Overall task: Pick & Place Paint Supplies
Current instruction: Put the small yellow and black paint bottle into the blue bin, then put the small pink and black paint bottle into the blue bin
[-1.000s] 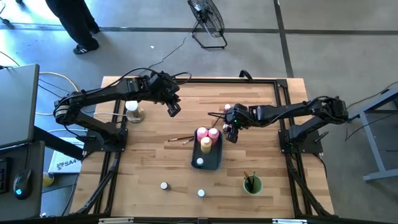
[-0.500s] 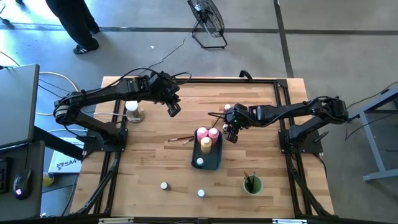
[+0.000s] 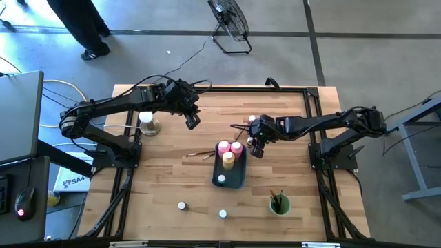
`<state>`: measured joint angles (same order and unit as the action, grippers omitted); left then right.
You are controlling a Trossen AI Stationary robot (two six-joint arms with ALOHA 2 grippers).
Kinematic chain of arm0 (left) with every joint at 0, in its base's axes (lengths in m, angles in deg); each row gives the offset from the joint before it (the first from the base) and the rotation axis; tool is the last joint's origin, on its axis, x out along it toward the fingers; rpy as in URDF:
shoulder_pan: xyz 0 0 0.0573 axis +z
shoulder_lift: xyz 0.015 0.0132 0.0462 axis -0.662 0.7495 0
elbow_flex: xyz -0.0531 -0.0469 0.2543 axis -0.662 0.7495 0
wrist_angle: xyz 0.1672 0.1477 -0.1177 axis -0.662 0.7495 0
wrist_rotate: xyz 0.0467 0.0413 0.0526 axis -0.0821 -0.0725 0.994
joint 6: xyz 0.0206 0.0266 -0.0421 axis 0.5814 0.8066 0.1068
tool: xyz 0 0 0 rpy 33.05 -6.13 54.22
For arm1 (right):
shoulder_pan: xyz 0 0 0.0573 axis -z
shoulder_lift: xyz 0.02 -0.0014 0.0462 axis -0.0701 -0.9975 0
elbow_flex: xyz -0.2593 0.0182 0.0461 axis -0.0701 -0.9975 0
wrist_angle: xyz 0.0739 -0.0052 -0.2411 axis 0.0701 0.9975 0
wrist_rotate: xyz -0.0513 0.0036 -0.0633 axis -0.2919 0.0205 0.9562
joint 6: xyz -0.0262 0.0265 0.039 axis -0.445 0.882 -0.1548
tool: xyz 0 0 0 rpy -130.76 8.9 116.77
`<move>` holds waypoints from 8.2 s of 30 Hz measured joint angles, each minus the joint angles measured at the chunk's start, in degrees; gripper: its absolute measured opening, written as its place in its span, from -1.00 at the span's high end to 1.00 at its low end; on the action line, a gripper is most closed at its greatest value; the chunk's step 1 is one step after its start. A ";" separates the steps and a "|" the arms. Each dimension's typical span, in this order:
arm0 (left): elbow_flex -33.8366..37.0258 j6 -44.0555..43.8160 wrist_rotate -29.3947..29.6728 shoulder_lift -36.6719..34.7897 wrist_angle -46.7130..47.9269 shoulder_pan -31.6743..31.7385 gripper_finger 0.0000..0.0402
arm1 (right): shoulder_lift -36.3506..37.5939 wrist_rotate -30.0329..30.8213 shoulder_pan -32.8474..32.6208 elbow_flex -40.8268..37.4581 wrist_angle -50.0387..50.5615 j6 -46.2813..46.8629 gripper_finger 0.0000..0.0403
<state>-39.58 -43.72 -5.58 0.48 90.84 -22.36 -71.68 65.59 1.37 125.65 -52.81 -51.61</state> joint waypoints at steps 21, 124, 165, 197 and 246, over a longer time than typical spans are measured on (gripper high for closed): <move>0.00 -0.02 -0.01 -0.02 0.04 0.00 0.62 | 15.16 4.54 -0.59 4.76 6.79 4.88 0.43; 0.00 -0.02 0.00 -0.02 0.02 -0.01 0.62 | -8.61 10.48 -19.08 10.86 1.51 19.06 0.30; 0.00 -0.02 0.01 -0.02 0.00 0.00 0.62 | 17.04 13.38 -19.10 10.97 -5.81 19.52 0.29; 0.00 1.62 8.33 0.00 -9.53 0.00 0.62 | 18.12 20.25 -8.13 10.97 -9.70 -0.73 0.29; 0.00 1.70 8.98 0.00 -8.07 0.00 0.62 | -0.26 -16.80 20.50 21.86 23.41 -25.71 0.29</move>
<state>-39.58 -42.01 3.41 0.48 82.77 -22.36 -71.95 48.79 21.87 147.51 -29.41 -77.32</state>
